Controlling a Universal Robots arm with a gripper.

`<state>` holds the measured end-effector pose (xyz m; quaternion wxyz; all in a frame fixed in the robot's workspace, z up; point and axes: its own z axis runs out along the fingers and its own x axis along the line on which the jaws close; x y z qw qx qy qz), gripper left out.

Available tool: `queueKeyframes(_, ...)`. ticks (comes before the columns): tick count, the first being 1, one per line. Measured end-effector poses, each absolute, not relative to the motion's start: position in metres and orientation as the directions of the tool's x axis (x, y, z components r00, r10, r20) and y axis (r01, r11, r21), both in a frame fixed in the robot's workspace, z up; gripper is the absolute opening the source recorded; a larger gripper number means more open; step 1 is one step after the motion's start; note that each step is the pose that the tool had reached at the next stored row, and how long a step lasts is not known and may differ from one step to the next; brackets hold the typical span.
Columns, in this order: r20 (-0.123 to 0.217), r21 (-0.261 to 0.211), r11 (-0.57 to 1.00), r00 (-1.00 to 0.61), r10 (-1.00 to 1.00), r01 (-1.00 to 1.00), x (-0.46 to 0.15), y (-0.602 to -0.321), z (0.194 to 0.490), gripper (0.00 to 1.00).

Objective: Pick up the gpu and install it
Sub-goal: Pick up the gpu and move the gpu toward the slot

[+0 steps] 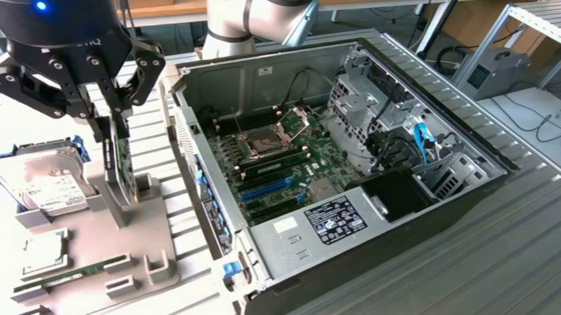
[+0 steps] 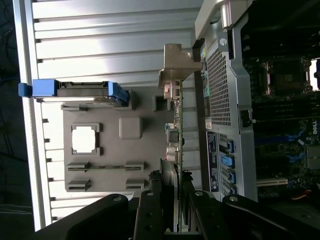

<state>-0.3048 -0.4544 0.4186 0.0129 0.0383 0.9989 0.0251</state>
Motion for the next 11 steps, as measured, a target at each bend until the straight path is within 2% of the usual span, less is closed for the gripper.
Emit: queueKeyframes(11, -0.024, 0.051, 0.996, -0.997, 0.077, 0.076, -0.3048, -0.4544, 0.4209, 0.26)
